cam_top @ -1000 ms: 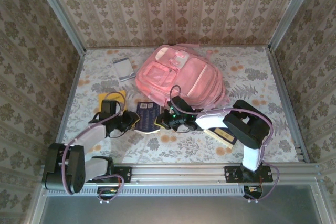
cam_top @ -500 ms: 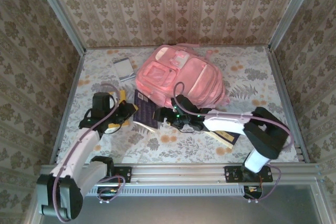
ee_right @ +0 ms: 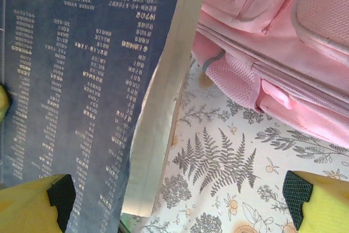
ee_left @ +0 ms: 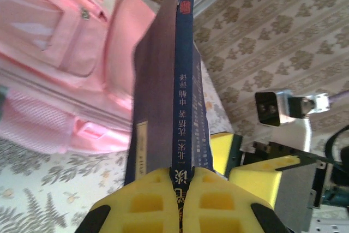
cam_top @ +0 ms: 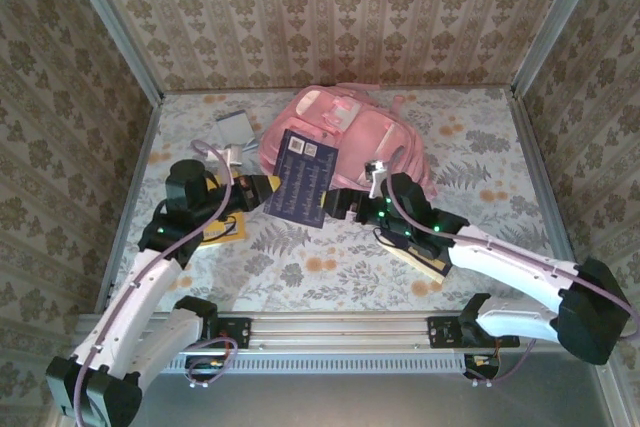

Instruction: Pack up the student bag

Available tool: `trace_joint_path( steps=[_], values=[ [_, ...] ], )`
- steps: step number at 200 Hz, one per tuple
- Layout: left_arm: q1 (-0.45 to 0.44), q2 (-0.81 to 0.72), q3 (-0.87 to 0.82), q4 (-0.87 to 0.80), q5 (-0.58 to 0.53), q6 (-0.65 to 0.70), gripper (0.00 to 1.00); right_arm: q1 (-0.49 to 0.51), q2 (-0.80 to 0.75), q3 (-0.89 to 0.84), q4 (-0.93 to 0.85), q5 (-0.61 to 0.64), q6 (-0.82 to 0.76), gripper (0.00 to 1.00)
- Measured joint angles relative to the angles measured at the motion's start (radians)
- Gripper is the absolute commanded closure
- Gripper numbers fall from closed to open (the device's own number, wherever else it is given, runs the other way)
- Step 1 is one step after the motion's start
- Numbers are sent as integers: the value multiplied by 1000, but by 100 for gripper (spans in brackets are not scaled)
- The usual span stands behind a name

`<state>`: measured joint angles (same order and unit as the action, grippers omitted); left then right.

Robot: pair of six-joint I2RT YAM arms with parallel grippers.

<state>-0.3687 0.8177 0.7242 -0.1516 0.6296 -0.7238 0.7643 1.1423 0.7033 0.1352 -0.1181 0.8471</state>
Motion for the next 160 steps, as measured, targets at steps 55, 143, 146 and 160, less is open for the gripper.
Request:
trace_joint_path(
  steps=[55,143,146,160],
  values=[
    [-51,0,-53,170,19,-102,100,-106,-42,-126,230,-154,137,0],
    [-111,-11,-130,393,-1,-310,100,-119,314,-142,910,-337,503,1],
    [-111,-13,-130,393,-2,-311,100,-119,321,-142,925,-339,514,2],
    [-111,-19,-133,399,-10,-321,100,-118,348,-142,998,-345,546,14]
  ],
)
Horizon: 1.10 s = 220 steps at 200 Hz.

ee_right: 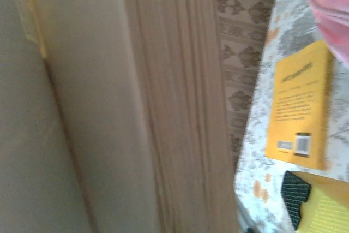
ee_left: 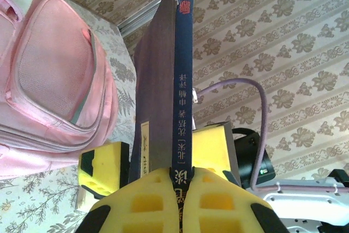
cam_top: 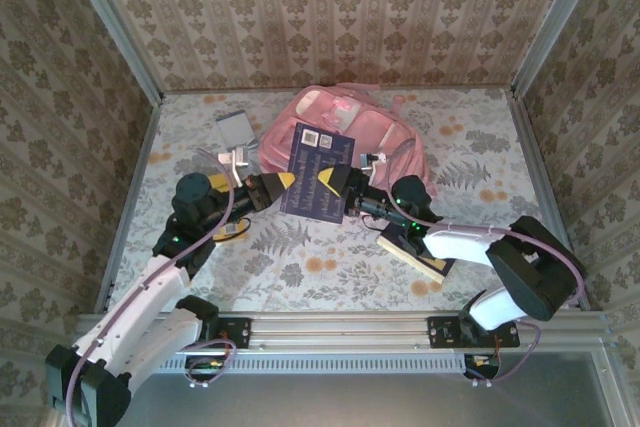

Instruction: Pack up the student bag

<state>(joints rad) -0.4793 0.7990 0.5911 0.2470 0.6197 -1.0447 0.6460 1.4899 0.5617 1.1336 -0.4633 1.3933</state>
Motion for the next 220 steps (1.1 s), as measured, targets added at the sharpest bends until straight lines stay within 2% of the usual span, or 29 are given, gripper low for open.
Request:
trace_joint_path(
  steps=[10,26,46,62,74,82,100,129,151,171,182,186,191,201,220],
  values=[
    [0,0,-3,5,-3,-4,100,3,10,0,36,-4,29,24],
    [0,0,-8,5,-12,-9,100,4,9,0,57,-8,35,47],
    [0,0,-8,-14,-18,-8,100,4,-12,-1,39,-11,22,83],
    [0,15,-8,-39,-17,-6,80,4,-76,-1,-35,-13,-17,100],
    [-2,37,-8,-39,-3,5,64,1,-139,-1,-108,-16,-61,100],
    [-5,49,-8,-41,6,7,57,-3,-178,-1,-162,-22,-96,100],
    [-5,63,-8,-53,25,17,49,-17,-236,-1,-252,-58,-159,100],
    [-6,109,-3,-40,82,20,46,-47,-253,-1,-336,-158,-217,100],
    [-12,166,8,-6,133,21,54,-51,-258,0,-418,-220,-260,100],
    [-26,195,16,24,172,29,73,-51,-275,1,-486,-260,-293,100],
    [-35,206,19,43,184,26,87,-51,-283,6,-506,-278,-304,99],
    [-39,211,19,50,187,29,94,-51,-286,10,-512,-283,-307,96],
    [-43,216,20,60,189,34,100,-51,-290,15,-520,-287,-312,87],
    [-43,227,20,85,192,27,100,-59,-297,19,-535,-288,-316,61],
    [-54,240,20,125,192,14,100,-61,-300,24,-551,-286,-320,30]
  ],
)
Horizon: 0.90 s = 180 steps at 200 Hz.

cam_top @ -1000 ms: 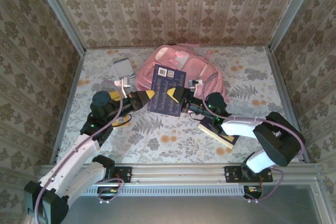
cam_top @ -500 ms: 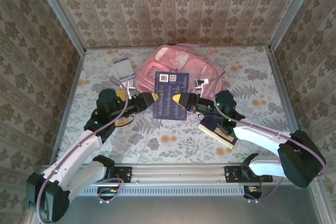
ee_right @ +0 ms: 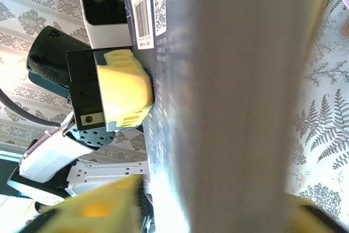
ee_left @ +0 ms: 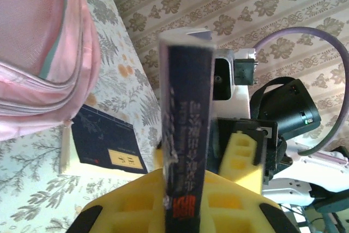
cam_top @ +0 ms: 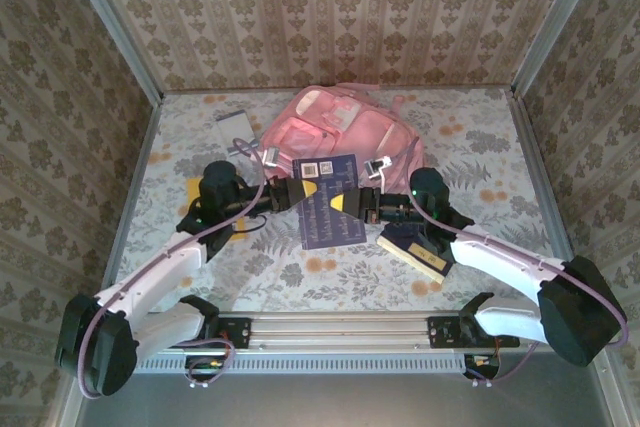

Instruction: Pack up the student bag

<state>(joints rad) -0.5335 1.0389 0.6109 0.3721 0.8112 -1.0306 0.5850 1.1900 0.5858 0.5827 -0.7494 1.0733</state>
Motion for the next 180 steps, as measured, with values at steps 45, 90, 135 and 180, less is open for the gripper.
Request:
trace_joint_path(
  steps=[45,90,135,180],
  values=[
    [-18,-81,-87,82,-188,-100,100,5,-83,-78,129,93,103,0],
    [-45,-119,-118,159,-422,-193,100,93,-108,-192,322,264,236,0],
    [-105,-114,-124,234,-584,-234,100,200,-150,-207,408,479,242,2],
    [-194,-77,-124,265,-671,-234,100,216,-108,-196,425,597,236,13]
  ],
)
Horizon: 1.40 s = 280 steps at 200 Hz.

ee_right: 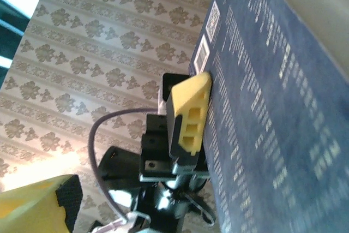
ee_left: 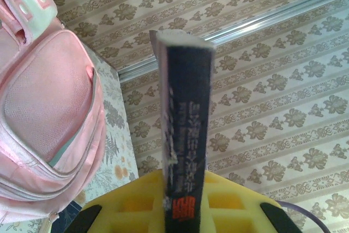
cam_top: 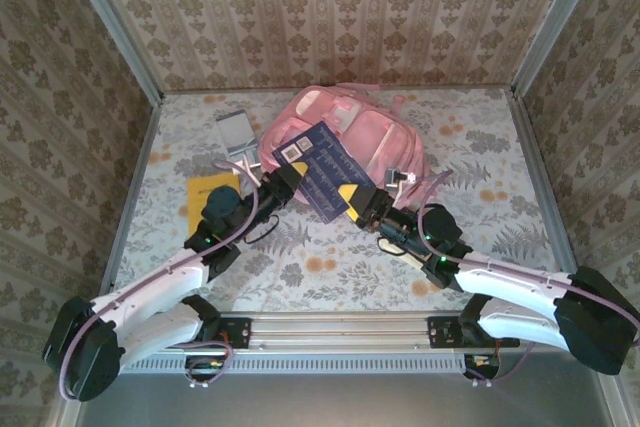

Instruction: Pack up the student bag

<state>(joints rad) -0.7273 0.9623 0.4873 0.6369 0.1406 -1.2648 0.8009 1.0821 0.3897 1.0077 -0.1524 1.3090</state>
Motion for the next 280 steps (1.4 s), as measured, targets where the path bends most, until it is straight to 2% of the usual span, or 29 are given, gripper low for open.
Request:
trace_joint_path(
  steps=[66,78,95,109,114,140,156,189,226,253,280],
  values=[
    [-65,3,0,1,-108,2,100,24,26,2,-3,106,-34,51],
    [-72,14,0,6,-116,2,100,28,26,2,-16,123,-43,64],
    [-82,32,4,8,-122,5,100,29,26,3,-54,151,-64,87],
    [-89,35,10,3,-129,13,100,28,16,3,-100,174,-83,100],
    [-90,35,11,-3,-130,15,99,28,8,3,-113,183,-80,100],
    [-103,27,19,-53,-127,46,58,0,-102,3,-257,171,-114,100],
    [-82,12,46,-150,-124,95,46,-102,-199,4,-357,174,-130,100],
    [-25,102,261,-377,-73,266,43,-365,-394,38,-611,151,-163,100],
    [-17,404,638,-581,43,502,44,-632,-512,117,-867,61,-181,100],
    [-11,663,892,-705,178,618,43,-724,-580,159,-1039,32,-201,100],
    [-5,914,1142,-853,284,718,42,-751,-636,194,-1183,36,-245,100]
  ],
)
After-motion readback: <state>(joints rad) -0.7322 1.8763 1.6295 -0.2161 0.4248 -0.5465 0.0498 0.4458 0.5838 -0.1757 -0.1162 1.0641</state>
